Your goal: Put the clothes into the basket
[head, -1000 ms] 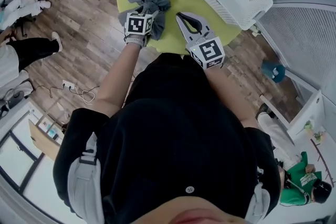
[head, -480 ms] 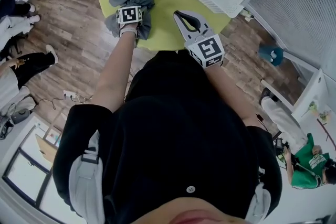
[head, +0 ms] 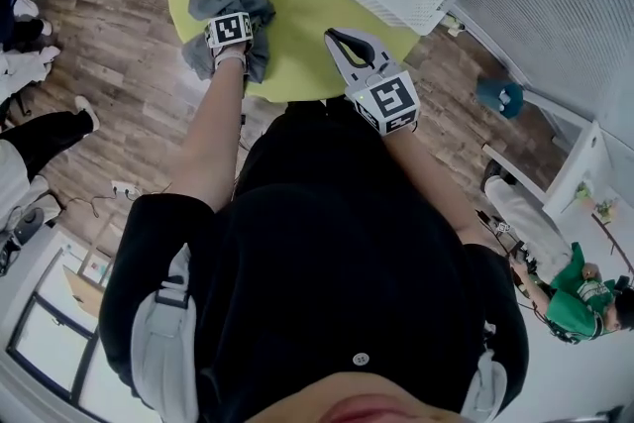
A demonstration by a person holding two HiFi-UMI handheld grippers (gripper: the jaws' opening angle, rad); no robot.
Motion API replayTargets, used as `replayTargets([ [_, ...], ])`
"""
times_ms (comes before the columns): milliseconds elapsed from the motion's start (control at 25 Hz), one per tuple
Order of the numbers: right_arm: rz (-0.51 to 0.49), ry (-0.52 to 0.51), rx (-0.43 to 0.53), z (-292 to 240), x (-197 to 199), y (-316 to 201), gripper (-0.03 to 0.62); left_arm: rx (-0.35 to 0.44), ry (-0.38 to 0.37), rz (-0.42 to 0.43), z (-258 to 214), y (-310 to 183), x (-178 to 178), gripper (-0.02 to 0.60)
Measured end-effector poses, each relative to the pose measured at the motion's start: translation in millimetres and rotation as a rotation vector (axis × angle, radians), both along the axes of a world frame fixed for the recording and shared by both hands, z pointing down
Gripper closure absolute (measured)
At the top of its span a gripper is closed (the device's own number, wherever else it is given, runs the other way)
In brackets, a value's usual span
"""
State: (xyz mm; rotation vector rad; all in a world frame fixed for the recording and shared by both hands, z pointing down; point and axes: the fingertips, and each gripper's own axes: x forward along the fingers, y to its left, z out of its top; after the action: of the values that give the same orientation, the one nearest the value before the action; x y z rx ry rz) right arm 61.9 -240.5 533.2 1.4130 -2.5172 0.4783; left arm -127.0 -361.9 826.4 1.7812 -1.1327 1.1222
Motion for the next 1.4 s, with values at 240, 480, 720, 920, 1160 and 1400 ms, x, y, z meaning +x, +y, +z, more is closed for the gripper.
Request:
replayTargets([
  [240,-0.006,-0.002,-0.023,7.7,-6.8,-8.5,0.568,0.012,-0.003,0.025,6.6,-4.6,1.2,0.133],
  [480,-0.009,0.006,-0.042,11.7,-27.3,-12.9,0.568,0.018,0.027,0.021,17.0,-7.1,-0.8,0.135],
  [720,0.019,0.004,-0.027,2.2,-39.2,-9.9,0.568,0.019,0.05,0.07,8.5,-4.2,-6.9,0.156],
  [920,0.105,-0.017,-0.018,-6.7,-28.1,1.5,0.568,0.023,0.085,0.1,-0.7,0.6,-9.2,0.211],
  [1160,0.215,-0.031,-0.002,-14.3,-4.2,28.0,0.568,0.046,0.077,0.259,-22.9,17.5,-1.0,0.235],
  [1400,0.295,-0.048,0.029,-17.0,18.1,55.3,0.568,0.103,0.07,0.488,-58.3,48.0,26.7,0.235],
])
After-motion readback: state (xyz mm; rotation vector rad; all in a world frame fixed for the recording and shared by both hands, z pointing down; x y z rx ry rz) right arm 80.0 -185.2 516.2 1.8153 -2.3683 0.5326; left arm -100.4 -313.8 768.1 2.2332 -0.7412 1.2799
